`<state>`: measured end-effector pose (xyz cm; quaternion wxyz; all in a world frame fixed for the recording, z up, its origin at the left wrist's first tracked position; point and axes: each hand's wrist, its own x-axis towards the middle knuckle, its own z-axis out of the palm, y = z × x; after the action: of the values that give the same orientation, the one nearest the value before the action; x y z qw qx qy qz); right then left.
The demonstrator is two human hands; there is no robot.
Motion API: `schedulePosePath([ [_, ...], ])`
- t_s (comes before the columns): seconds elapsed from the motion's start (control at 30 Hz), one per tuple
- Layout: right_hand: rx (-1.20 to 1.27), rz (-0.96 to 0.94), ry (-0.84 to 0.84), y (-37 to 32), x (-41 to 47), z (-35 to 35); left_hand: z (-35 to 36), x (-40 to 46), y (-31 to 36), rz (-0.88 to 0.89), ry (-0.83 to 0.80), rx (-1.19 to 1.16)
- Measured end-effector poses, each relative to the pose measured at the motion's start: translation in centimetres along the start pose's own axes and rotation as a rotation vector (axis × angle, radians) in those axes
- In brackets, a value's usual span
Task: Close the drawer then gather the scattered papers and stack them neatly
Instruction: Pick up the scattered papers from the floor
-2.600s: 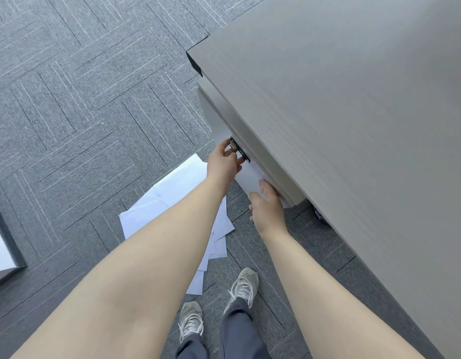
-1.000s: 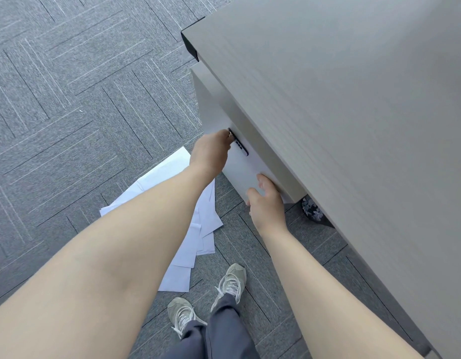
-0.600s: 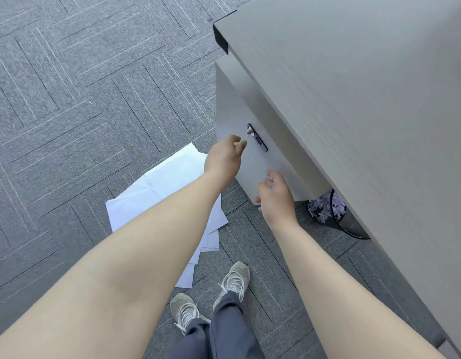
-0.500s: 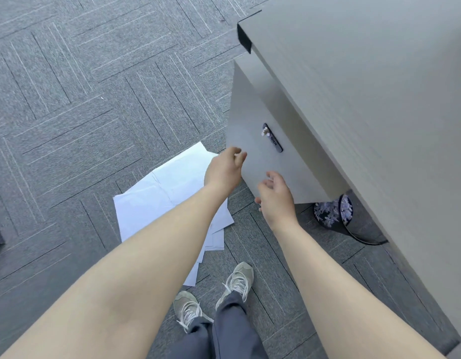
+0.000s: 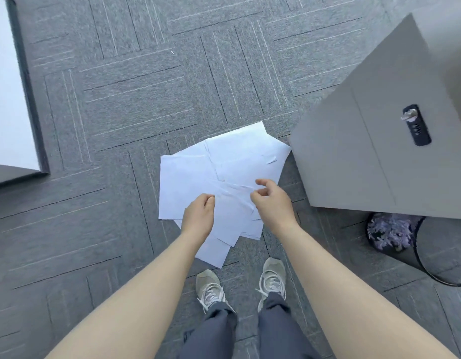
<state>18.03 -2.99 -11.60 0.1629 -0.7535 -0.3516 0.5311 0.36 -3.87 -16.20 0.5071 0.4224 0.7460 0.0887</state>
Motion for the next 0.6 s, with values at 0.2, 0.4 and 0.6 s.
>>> schedulePosePath([
  [0.2, -0.285, -0.024, -0.097, 5.9, 6.1, 6.8, 0.2, 4.8, -11.2, -0.142, 0.074, -0.109],
  [0.4, -0.586, -0.073, -0.133, 12.5, 14.1, 10.9, 2.2, 11.2, -20.0, -0.210, 0.154, -0.109],
  [0.6, -0.838, -0.163, -0.130, 17.2, 22.6, 14.1, 3.8, 17.6, -25.4, -0.251, 0.258, -0.082],
])
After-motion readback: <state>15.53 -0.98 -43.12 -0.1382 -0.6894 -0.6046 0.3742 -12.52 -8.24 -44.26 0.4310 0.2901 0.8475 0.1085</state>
